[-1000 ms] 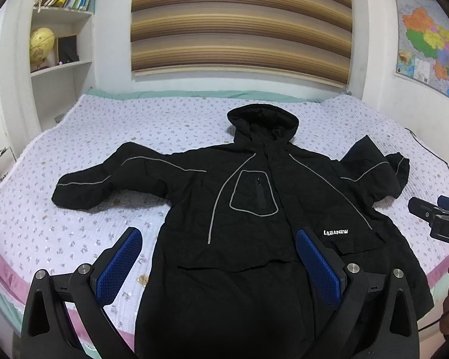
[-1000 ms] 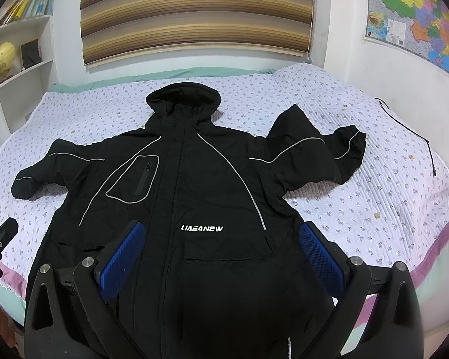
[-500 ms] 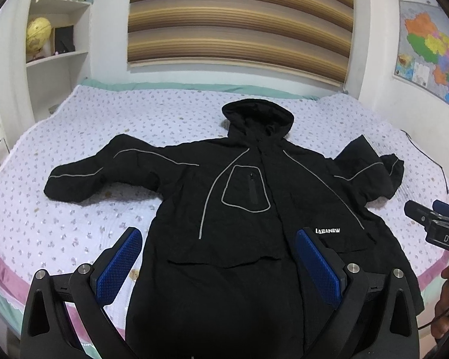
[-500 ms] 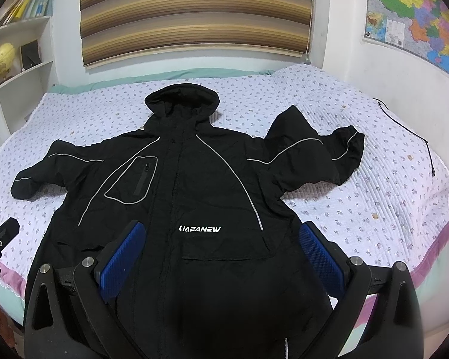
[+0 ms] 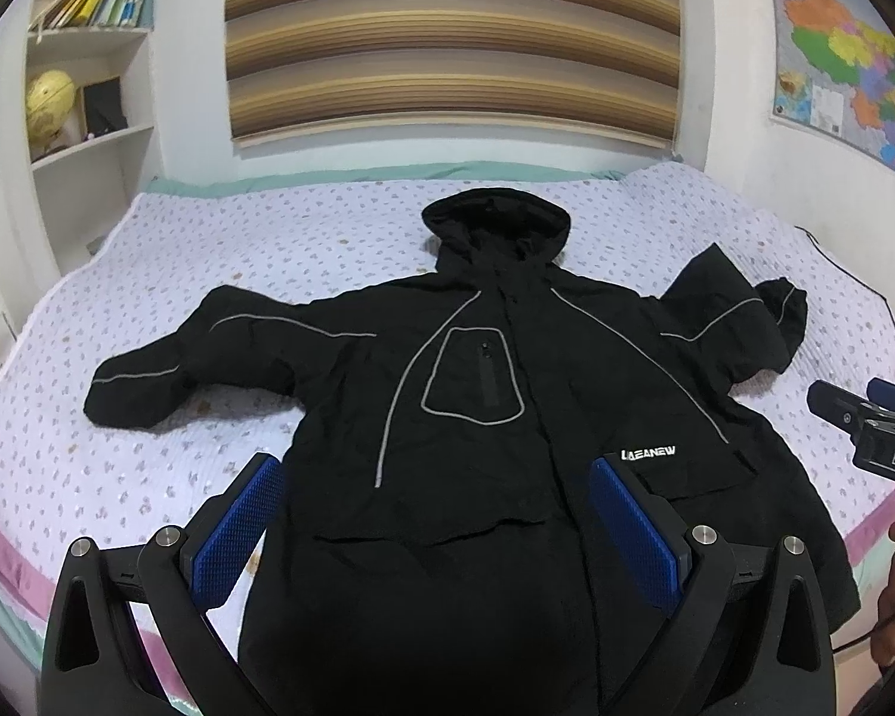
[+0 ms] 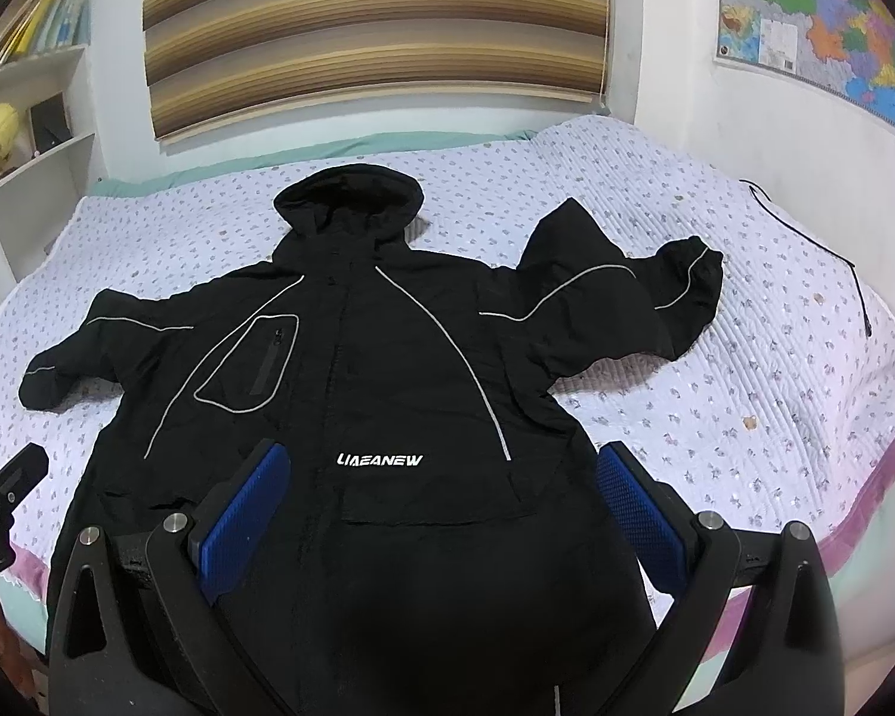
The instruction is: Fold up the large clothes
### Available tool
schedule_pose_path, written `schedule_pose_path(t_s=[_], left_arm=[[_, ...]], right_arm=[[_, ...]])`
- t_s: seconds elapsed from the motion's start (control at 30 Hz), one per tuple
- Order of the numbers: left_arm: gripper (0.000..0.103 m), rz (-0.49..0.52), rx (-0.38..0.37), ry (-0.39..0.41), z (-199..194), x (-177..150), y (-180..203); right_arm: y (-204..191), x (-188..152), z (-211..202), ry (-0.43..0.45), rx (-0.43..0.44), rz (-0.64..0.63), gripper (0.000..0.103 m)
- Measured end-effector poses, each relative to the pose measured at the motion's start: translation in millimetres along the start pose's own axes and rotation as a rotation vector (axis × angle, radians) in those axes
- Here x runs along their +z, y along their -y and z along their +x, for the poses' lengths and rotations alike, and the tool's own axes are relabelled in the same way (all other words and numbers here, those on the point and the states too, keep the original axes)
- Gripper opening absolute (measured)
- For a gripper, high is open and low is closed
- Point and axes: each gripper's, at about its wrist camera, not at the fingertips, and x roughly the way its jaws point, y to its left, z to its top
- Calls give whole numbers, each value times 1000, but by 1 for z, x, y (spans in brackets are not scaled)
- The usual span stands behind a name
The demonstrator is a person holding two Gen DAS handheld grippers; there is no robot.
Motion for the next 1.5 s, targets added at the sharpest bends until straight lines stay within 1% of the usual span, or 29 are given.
schedule_pose_path(t_s=[0.07,0.17,0.23,0.3,0.37,0.43,0.5,0.53,0.57,0.6,0.67,0.73,0.77,0.83,0.87,0.9,0.97,1.0,1.03,1.1,1.17,1.23,1.4,1.47,1.5], left_arm=[[102,11,-6,-5,2,2,5],[102,34,-4,-7,7,7,16],[102,51,-11,-11,11,12,24],[102,74,-36,-10,16,20,36],[102,102,-84,-18,26,31,51],[102,121,-135,-46,39,43,69],[102,137,-192,-77,57,55,90],[102,142,-211,-94,67,61,100],[102,147,-241,-116,82,68,116],[102,149,-264,-127,94,73,127],[102,148,-301,-151,122,84,153],[102,156,-326,-166,153,93,182],[102,161,-344,-169,174,97,201],[102,179,-327,-168,208,100,229],[102,186,-330,-172,229,101,244],[102,186,-333,-167,244,101,253],[102,172,-346,-168,283,98,273],[100,162,-349,-179,298,97,279],[99,147,-354,-198,314,95,284],[88,114,-364,-266,352,87,293],[87,117,-366,-340,383,71,300],[87,123,-371,-317,384,66,300],[88,131,-375,-280,379,63,302],[88,140,-368,-265,378,61,305],[88,141,-368,-263,377,61,307]], right_arm=[[2,2,3,2,0,-2,103],[6,4,2,27,-7,1,103],[13,5,1,54,-10,17,103],[30,6,1,77,-25,58,103],[50,8,3,96,-30,101,103],[74,9,5,126,-25,139,103],[108,12,11,163,-38,173,103],[117,12,16,150,-40,190,103],[135,15,23,152,-48,203,103],[154,17,33,153,-46,222,103],[185,21,54,127,-33,256,103],[217,26,78,110,-10,283,100],[237,29,92,104,-2,308,95],[267,36,116,85,-21,323,89],[283,39,131,71,-25,335,82],[294,41,142,55,-30,336,78],[319,48,172,15,-22,349,73],[327,52,182,3,-34,346,73],[334,56,194,-6,-45,341,73],[346,65,213,-3,-79,319,73],[356,73,232,-13,-99,310,74],[369,82,255,-23,-98,316,73],[378,92,299,-38,-114,327,73],[378,97,316,-36,-72,332,72],[375,101,325,-36,-47,324,56]])
